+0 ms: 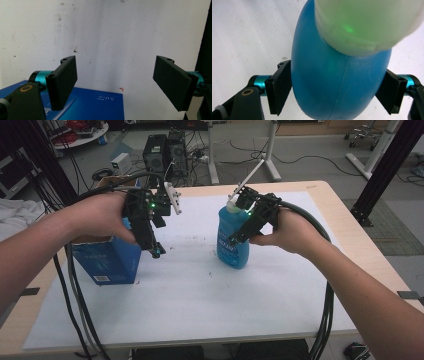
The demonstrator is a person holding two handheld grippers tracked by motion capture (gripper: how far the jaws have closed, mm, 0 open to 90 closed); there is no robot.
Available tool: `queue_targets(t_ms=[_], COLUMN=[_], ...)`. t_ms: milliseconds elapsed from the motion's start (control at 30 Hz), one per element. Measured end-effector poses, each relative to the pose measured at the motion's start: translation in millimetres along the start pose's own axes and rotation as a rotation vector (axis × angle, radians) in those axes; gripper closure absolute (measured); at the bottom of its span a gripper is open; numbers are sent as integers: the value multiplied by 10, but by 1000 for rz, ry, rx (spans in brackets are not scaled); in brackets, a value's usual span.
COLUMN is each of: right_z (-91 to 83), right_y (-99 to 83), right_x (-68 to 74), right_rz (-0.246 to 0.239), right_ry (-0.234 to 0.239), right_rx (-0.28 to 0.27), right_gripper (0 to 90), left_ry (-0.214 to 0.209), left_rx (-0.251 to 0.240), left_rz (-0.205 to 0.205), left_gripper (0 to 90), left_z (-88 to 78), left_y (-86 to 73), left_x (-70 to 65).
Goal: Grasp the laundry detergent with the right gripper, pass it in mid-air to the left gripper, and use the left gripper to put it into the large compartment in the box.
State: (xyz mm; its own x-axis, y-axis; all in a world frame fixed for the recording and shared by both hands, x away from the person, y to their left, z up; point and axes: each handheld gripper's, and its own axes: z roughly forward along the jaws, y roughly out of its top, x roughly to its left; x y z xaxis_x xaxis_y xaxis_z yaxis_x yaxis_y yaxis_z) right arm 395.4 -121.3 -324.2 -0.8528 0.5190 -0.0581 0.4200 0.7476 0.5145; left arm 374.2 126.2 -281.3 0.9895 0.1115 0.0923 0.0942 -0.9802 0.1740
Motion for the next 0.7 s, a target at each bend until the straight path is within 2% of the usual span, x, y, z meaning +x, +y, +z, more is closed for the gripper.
queue_targets(t_ms=[233, 267, 700], right_z=[-4, -8, 13], right_y=[-2, -6, -27], right_x=[-6, -8, -13], right_rz=[10, 10, 17], right_ry=[-6, -4, -6], right_rx=[-8, -8, -16], right_gripper=[224, 267, 292], left_ry=[0, 2, -1], left_rx=[-1, -1, 1], left_rz=[-3, -1, -1], left_gripper=[196, 196, 196], left_z=[2, 5, 12], left_y=[-5, -3, 0], left_x=[-3, -4, 2])
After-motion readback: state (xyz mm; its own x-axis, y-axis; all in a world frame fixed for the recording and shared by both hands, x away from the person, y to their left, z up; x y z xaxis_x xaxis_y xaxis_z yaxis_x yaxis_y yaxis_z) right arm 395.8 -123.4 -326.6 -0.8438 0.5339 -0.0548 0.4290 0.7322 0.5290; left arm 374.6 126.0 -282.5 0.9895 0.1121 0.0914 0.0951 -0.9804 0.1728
